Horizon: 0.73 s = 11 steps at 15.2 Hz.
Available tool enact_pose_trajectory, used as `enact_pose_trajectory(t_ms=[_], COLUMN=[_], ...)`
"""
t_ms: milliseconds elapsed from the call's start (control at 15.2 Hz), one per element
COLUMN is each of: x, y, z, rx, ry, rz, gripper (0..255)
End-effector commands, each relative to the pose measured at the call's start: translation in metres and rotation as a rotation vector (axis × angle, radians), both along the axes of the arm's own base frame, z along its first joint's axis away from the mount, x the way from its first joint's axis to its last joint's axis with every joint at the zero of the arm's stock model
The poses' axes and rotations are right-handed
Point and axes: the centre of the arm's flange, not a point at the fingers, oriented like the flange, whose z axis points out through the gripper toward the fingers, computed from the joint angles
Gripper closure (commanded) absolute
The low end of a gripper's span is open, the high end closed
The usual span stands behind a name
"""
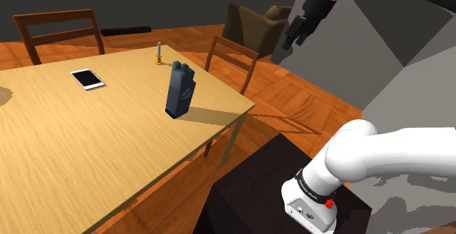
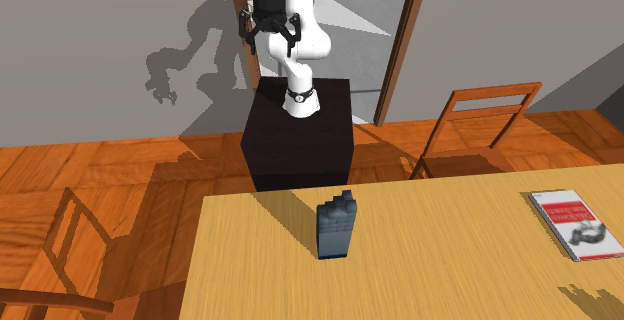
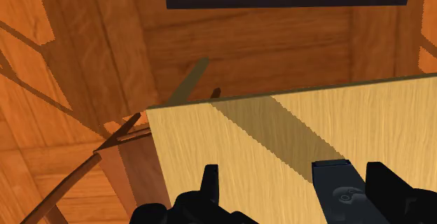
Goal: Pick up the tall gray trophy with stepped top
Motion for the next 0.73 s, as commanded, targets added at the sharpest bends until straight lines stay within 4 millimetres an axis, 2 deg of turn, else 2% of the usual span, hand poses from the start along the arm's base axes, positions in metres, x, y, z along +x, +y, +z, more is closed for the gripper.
enact_pose_trajectory(t_ms=[0,330,660], x=[0.000,0.063,0.124], y=[0.000,-0.003,0.008], z=[0.000,-0.023,-0.047], rx=[0.000,-0.013,-0.027], ry=[0.000,0.019,0.039], rz=[0.000,0.219,0.438], gripper=[0,0,0])
